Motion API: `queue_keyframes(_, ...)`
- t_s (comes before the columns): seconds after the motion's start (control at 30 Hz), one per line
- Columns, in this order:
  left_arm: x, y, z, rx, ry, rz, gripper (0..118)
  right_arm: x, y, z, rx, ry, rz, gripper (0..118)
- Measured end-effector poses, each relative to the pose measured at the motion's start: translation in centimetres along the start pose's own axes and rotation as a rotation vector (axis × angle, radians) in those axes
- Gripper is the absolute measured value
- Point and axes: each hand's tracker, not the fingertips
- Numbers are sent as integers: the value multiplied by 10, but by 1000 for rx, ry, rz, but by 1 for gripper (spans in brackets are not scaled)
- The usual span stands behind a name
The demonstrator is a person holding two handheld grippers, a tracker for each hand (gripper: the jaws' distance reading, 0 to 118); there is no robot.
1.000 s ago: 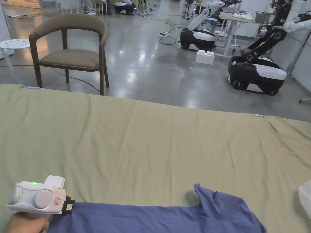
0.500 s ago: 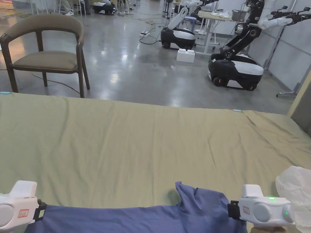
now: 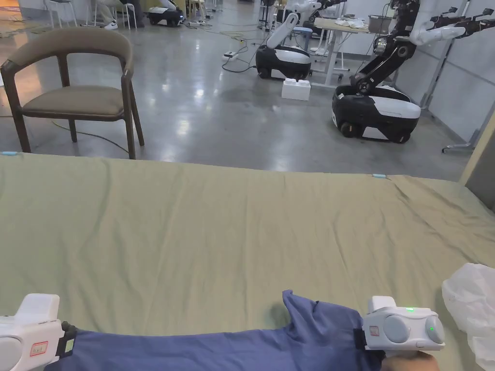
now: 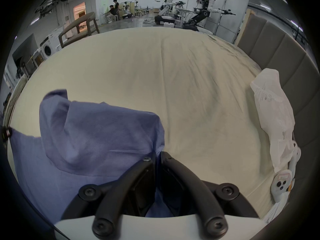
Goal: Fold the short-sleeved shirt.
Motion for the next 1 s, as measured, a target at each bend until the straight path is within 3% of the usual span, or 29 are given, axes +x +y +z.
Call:
queue_keyframes(0.1,-2,0,11,25,-7,7,0,11,-7,18,78,44,-100,2)
queue_keyframes(0.2,-4,4,28,62,-9,9,0,14,-13,51,172,28,-37,2)
queue_keyframes(0.33,-6,10,61,132,-30,23,0,21,-21,102,273,51,-64,2)
queue_keyframes(0.67,-7,28,179,349,-33,15,0,25,-26,250,527,3,-19,2)
queue_keyframes(1.0,-15,92,293,543,0,-8,0,33,14,386,763,-33,-9,2)
